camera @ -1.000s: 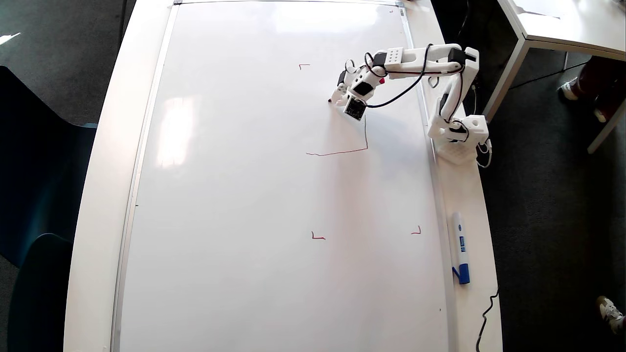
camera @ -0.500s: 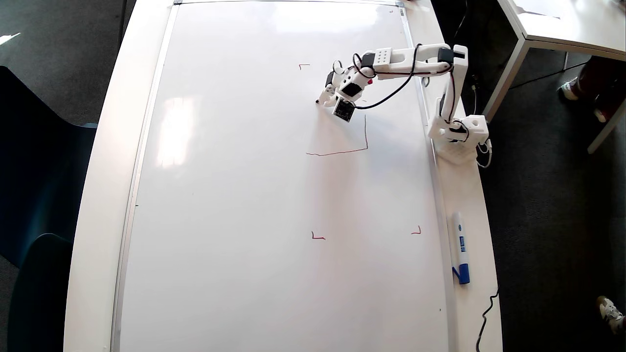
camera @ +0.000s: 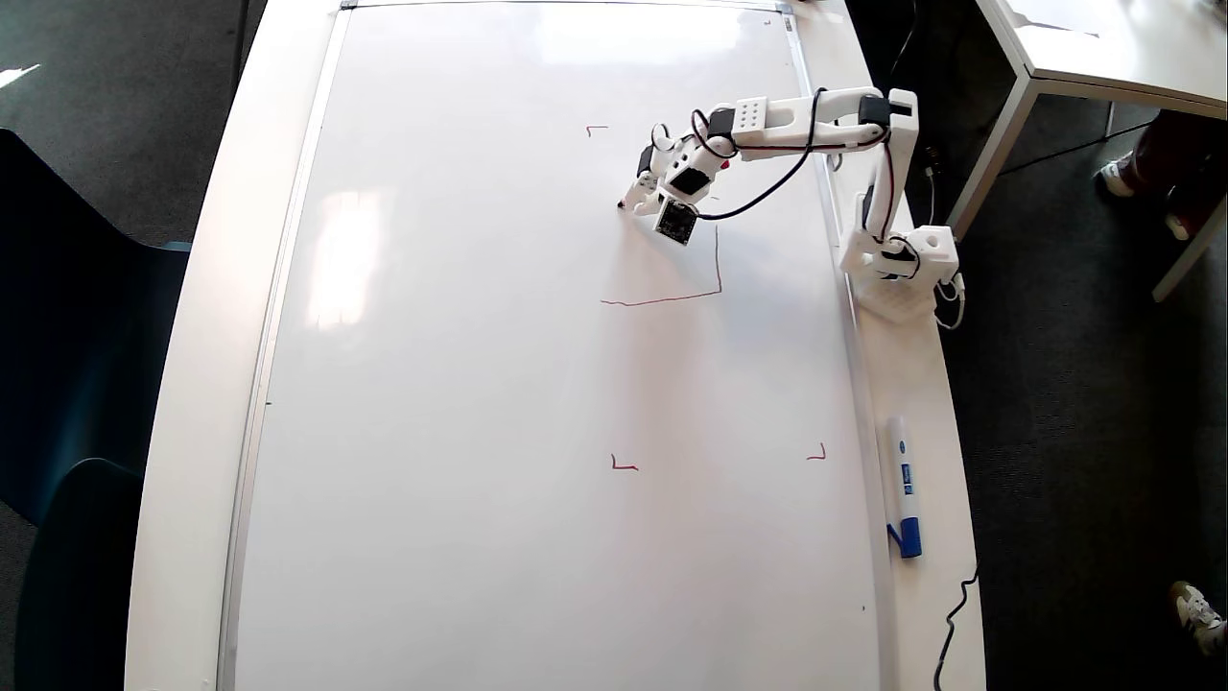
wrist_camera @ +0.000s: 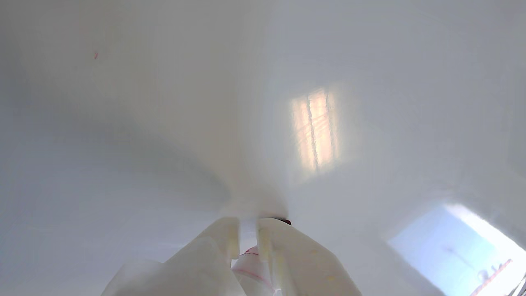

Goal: Draw on a whiteboard a robot head using a pen attached to the gripper

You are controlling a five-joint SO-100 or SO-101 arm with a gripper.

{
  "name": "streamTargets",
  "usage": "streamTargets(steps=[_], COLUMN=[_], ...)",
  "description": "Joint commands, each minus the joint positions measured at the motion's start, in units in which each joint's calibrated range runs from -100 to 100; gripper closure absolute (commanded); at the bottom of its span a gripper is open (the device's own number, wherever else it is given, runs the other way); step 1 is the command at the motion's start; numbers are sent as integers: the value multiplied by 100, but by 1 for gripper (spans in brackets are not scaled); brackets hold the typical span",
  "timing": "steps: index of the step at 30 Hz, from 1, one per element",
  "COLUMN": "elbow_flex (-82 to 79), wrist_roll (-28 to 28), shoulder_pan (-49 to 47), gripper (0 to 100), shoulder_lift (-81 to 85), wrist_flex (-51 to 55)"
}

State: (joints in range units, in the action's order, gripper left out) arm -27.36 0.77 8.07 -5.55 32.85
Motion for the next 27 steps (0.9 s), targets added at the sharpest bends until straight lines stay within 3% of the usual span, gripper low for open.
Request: streamTargets(steps=[1,23,27], elbow_flex=[208,72,72], wrist_roll=[-18,-23,-227], shoulder_pan=[-30,-641,-825], gripper=[99,99,99], shoulder_lift=[-11,56,56], wrist_flex=[-62,-219,-219])
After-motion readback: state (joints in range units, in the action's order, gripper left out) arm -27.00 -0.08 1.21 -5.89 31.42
